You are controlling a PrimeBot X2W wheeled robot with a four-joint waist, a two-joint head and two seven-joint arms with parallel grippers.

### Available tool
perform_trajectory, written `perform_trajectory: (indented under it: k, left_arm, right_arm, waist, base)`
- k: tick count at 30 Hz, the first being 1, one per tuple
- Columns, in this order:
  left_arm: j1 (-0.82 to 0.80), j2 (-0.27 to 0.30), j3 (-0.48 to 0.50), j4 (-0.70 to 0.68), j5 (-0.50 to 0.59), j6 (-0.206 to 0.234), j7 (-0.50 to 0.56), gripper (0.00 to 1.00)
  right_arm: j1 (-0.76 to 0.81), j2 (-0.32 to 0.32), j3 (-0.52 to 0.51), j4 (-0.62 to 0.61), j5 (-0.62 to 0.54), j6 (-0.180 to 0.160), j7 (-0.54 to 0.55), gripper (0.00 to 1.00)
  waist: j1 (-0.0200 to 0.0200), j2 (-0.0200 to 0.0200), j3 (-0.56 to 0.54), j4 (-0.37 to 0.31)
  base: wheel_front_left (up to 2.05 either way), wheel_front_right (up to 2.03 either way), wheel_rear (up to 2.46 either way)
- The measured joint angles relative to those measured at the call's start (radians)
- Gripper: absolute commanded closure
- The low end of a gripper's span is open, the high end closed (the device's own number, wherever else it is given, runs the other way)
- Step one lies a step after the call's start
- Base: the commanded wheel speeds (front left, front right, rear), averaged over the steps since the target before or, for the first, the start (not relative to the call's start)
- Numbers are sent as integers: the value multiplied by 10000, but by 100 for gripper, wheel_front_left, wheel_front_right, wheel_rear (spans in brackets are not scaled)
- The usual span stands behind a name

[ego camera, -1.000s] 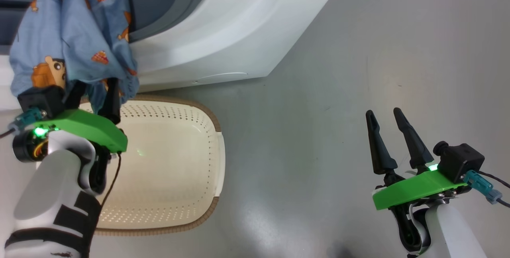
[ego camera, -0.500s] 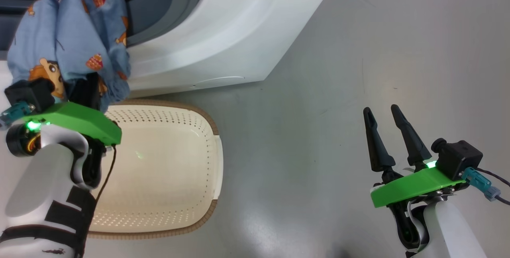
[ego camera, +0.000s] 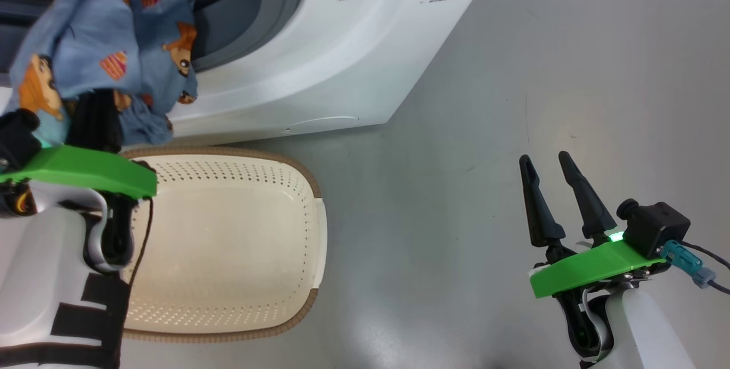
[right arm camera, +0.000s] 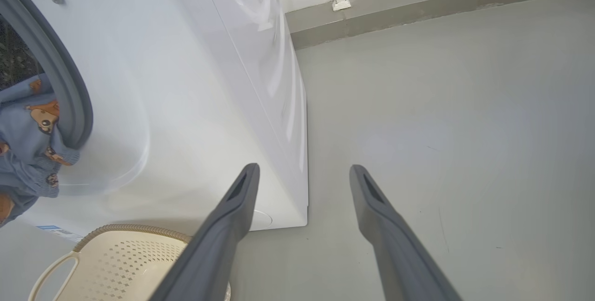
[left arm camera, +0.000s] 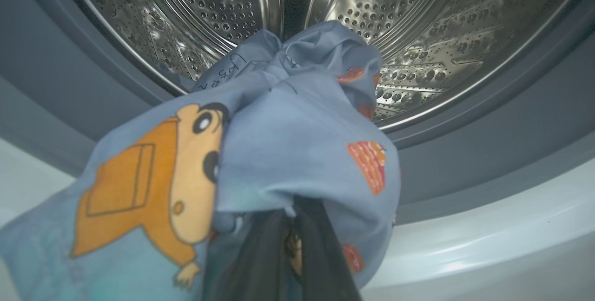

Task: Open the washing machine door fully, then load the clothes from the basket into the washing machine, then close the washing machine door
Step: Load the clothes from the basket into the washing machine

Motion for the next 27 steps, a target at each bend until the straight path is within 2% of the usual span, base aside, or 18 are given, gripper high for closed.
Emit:
perform_trajectory:
  k: [8, 15, 27]
  left_arm:
    - [-215, 46, 198, -456, 261, 0, 0, 100]
    - [-1116, 284, -155, -297, 456, 0, -4, 100]
    - [-3210, 924, -1356, 2115, -213, 0, -10, 100]
  right_arm:
    - [0, 0, 75, 6, 96, 0, 0, 0]
    - [2, 0, 111, 13, 267, 0, 0, 0]
    - [2, 13, 412, 8, 639, 0, 0, 0]
  waist:
    - [0, 0, -4, -106]
    - [0, 0, 20, -348]
    - [0, 0, 173, -822]
  base:
    - [0, 0, 0]
    - [0, 0, 0]
    - [0, 0, 0]
